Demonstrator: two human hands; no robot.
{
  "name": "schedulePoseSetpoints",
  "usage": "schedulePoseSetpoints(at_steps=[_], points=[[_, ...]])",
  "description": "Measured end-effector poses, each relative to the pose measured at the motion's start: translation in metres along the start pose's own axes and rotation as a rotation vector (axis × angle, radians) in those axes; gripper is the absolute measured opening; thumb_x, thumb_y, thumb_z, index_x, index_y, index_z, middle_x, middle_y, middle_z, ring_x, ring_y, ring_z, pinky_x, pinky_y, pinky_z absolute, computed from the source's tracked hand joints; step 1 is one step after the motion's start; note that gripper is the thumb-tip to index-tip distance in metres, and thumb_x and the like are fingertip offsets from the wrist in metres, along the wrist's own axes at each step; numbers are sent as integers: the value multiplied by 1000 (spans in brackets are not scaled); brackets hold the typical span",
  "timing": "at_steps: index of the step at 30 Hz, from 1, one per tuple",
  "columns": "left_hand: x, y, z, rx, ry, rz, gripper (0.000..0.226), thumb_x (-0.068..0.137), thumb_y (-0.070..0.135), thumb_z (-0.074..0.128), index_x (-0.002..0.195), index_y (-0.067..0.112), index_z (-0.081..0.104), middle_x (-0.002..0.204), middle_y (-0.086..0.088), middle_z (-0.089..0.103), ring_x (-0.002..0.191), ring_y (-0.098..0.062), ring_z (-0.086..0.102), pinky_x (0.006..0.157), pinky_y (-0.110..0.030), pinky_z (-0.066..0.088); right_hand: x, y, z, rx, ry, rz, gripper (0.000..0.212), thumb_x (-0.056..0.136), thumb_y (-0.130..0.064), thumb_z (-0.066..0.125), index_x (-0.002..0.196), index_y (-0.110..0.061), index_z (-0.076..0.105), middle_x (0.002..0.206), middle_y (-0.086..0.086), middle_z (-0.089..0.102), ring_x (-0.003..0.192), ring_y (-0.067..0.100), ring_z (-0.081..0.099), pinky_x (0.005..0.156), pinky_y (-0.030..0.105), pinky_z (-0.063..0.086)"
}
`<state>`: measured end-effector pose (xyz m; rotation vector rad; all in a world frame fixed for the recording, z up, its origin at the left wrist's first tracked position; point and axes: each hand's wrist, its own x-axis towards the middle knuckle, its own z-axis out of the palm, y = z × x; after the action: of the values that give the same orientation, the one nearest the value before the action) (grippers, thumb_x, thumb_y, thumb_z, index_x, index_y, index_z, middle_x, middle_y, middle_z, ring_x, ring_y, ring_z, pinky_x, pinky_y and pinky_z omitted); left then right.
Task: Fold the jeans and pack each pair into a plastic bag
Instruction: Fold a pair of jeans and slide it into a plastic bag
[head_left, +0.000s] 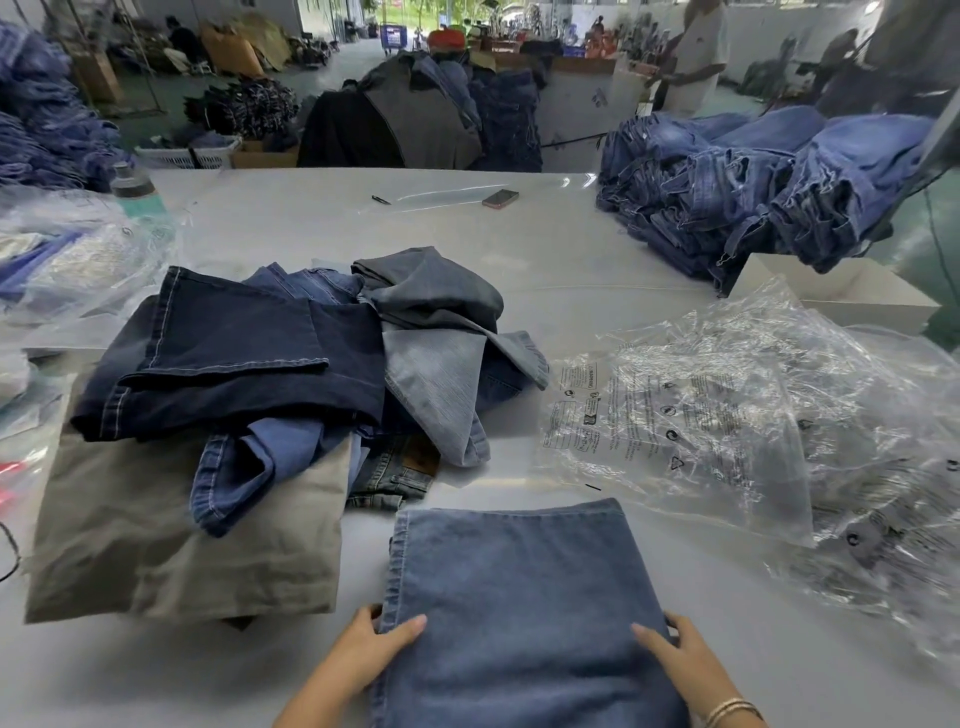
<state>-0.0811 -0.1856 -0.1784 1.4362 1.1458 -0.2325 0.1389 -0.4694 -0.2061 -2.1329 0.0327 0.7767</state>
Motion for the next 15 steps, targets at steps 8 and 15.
schedulePoseSetpoints(at_steps=[8, 15], points=[[19, 24, 17, -312, 144, 132, 39, 84, 9, 72, 119, 4, 55, 105, -15, 67, 86, -27, 66, 70, -34, 53, 10, -35, 7, 197, 153, -243, 20, 83, 3, 65, 82, -16, 61, 84, 1, 67, 79, 17, 59, 62, 21, 44], [40, 12, 23, -150, 177, 76, 42, 83, 20, 74, 117, 2, 56, 111, -15, 65, 99, -30, 62, 88, -37, 50, 32, -28, 10, 10, 63, -78, 14, 85, -5, 65, 96, -10, 56, 98, 12, 63, 86, 26, 58, 76, 31, 44]])
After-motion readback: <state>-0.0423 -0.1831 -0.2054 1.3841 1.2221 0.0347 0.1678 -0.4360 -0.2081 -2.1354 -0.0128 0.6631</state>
